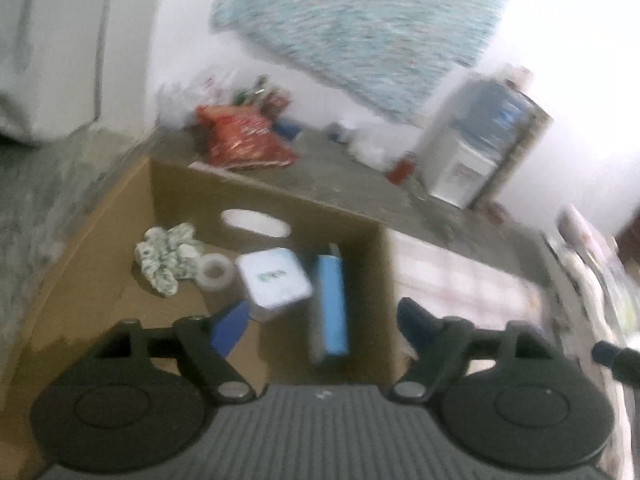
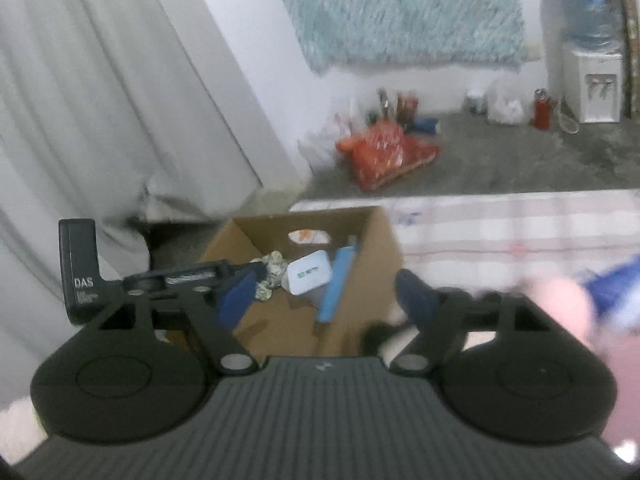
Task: Organize soft objects
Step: 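Move both tools back over the bed toward the blue towel and pink sponge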
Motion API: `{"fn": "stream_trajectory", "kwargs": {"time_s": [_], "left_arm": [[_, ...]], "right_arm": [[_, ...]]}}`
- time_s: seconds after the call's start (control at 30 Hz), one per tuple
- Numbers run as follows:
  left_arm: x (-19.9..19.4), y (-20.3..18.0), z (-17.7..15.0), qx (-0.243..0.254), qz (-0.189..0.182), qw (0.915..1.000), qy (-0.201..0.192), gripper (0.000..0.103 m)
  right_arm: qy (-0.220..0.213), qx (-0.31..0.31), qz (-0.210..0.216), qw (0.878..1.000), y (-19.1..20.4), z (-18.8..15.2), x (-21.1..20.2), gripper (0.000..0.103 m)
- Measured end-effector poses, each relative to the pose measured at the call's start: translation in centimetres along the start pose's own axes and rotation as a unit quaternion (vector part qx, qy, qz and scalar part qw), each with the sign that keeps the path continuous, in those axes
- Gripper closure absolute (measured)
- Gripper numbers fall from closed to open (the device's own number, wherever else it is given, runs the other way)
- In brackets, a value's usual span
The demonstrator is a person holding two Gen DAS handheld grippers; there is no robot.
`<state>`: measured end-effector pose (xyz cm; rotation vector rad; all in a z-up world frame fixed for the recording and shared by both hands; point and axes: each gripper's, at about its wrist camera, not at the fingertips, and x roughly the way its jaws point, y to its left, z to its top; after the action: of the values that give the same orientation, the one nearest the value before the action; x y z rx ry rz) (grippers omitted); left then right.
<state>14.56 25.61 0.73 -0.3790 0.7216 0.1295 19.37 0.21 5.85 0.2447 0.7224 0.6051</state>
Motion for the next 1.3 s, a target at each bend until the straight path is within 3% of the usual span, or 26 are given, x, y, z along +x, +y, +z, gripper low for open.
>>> {"fn": "stream_trajectory", "kwargs": {"time_s": [0.23,0.33,0.43,0.57,0.67,0.77,0.87,0.97,1.1,1.3], "left_arm": [[-8.6,-8.8,-4.2,0.093,-0.064,0.9935,-0.006,0.002],[-9.7,-12.6,-7.2,0.109,-0.101,0.9888,0.011,0.000],[-8.5,-16.4,-10.9,0.141,-0.121,0.9822,0.025,0.000],[-4.5,-21.0,-15.2,0.203,-0.121,0.9707,0.045,0.000],[-0.7,-23.6,-17.0,0.248,-0.099,0.9624,0.052,0.001],[2.3,-25.4,-17.8,0.283,-0.073,0.9550,0.049,0.006],[4.5,-25.9,-18.4,0.308,-0.059,0.9476,0.059,0.012],[5.7,-25.7,-18.5,0.323,-0.068,0.9408,0.077,0.019],[6.7,-24.8,-18.7,0.332,-0.092,0.9339,0.095,0.022],[7.8,-23.4,-19.5,0.342,-0.095,0.9268,0.121,0.023]], "right_arm": [[-0.049,0.024,-0.019,0.998,-9.2,-5.4,-17.0,0.016],[-0.069,0.047,-0.020,0.996,-12.5,-8.3,-22.3,0.014],[-0.071,0.088,-0.006,0.994,-15.6,-11.8,-24.1,0.013],[-0.035,0.157,0.005,0.987,-19.5,-16.0,-21.5,0.013],[-0.013,0.204,0.020,0.979,-21.0,-18.3,-18.1,0.014],[0.005,0.223,0.021,0.974,-21.8,-19.0,-14.3,0.026],[0.024,0.227,0.008,0.974,-23.0,-18.7,-11.2,0.032],[0.038,0.244,0.016,0.969,-24.8,-17.9,-8.6,0.032],[0.058,0.261,0.035,0.963,-26.2,-16.6,-5.9,0.032],[0.108,0.231,0.027,0.967,-25.4,-15.5,-2.4,0.030]]}}
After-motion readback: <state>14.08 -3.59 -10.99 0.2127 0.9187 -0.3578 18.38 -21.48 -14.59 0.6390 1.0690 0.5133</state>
